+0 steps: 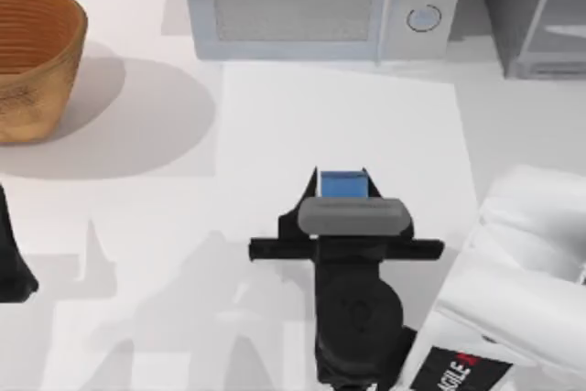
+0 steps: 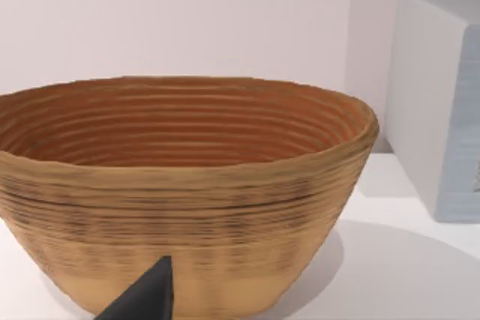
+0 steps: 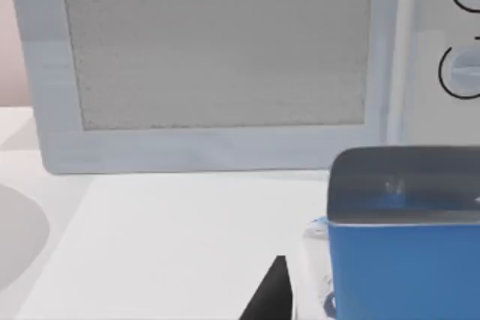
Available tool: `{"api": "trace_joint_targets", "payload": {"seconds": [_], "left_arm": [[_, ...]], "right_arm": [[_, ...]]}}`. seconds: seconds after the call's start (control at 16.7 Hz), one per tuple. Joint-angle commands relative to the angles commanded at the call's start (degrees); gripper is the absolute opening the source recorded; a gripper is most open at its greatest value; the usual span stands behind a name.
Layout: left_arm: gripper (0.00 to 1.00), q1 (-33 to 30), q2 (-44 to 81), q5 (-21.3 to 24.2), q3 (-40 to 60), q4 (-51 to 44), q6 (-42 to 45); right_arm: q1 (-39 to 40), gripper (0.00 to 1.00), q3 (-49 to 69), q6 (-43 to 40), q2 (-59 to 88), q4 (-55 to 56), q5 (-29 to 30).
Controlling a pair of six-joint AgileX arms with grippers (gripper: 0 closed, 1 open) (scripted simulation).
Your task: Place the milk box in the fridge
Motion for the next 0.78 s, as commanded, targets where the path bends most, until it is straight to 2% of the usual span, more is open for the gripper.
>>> {"api": "trace_joint_targets", "payload": {"seconds": [0.78], "left_arm": [[1.00, 0.00, 0.00, 0.00, 0.00, 0.00, 0.00]], "right_arm": [[0.06, 0.00, -2.39, 0.08, -22.88, -21.85, 0.06]]}}
